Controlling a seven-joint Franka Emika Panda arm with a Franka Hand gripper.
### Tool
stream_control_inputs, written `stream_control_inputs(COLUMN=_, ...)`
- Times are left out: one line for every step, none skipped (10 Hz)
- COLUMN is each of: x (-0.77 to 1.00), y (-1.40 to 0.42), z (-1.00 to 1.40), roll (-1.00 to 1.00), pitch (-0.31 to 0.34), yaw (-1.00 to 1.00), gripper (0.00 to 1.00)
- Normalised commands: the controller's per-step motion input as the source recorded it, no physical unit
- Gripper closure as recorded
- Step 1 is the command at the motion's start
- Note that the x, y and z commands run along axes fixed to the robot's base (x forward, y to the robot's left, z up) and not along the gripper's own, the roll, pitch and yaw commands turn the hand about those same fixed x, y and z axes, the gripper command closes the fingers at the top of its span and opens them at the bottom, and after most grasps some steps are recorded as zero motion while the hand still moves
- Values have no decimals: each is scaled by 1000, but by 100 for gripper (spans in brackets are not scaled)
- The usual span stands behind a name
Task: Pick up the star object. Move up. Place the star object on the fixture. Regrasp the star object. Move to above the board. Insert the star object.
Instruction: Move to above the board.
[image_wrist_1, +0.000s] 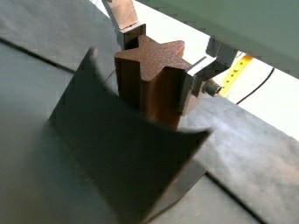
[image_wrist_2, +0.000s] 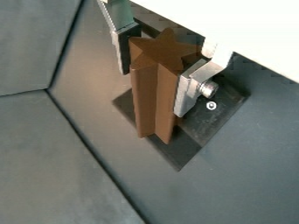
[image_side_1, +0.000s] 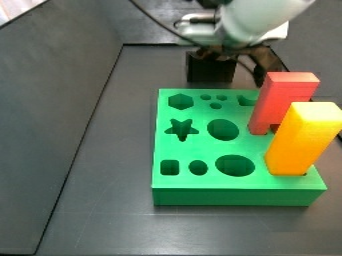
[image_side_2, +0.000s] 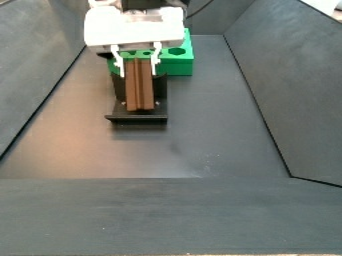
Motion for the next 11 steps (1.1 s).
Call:
stream_control_inputs(x=71, y=30, z=1000, roll=-131, pitch=23, yaw=129, gripper=100)
stream_control_inputs(x=66, y=27, z=1000, roll=-101, pitch=8, yaw=104, gripper=100)
stream_control_inputs(x=60, y=24, z=1000, roll=-59, pitch=-7, yaw=78, gripper=100)
stream_control_inputs(x=54, y=21, z=1000, roll=-42, pitch=-11, yaw=59, gripper=100)
stream_control_inputs(x=49, y=19, z=1000, roll=-34, pitch=-11, yaw=44, gripper=100)
stream_control_inputs(x=45, y=18, z=1000, roll=-36, pitch=-8, yaw=30, gripper=100)
stream_control_inputs(x=36, y=16, z=1000, roll=-37, pitch=6, yaw=15, gripper=100)
stream_control_inputs(x=28, y=13, z=1000, roll=-38, pitch=19, yaw=8, gripper=100)
stream_control_inputs(x=21, y=9, z=1000, roll=-42, pitch=30, yaw=5, gripper=100)
stream_control_inputs(x=17, y=8, z=1000, roll=-43, pitch=38, yaw=5, gripper=100)
stream_control_inputs(x=7, y=4, z=1000, roll=-44, pitch=57, yaw=6, gripper=100)
